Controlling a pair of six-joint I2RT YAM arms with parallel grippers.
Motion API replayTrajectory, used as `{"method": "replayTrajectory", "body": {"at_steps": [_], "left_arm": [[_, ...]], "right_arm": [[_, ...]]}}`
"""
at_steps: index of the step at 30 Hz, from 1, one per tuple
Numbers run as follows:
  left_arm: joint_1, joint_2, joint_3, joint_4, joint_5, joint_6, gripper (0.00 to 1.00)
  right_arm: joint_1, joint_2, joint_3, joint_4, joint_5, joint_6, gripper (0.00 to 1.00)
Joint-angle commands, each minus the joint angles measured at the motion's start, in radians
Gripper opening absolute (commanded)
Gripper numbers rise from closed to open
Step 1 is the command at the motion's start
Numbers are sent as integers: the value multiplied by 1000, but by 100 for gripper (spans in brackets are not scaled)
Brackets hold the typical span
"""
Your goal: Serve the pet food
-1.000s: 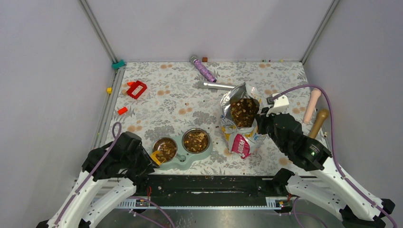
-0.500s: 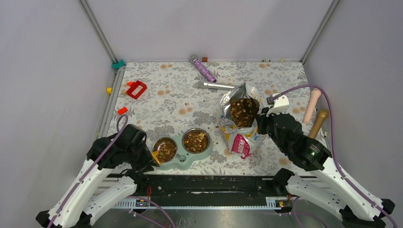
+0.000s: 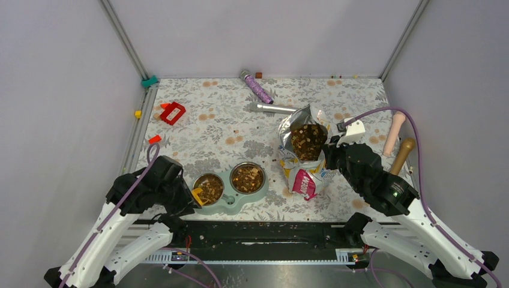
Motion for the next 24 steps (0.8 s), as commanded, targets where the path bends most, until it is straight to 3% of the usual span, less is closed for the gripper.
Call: {"method": "replayTrajectory", "body": {"at_steps": [1,5,17,24], "left_arm": [[2,10,21,84,6,32,0],[3,40,20,158,22,63,0],[3,-18,57,-1,-58,21,0],[2,-50,30,22,-28,10,0]], "right_arm": [[7,-9,17,57,20,0,0],[7,-15,16,56,20,-1,0],[7,-15,17,55,22,0,0],[7,-25,15,56,18,2,0]]}}
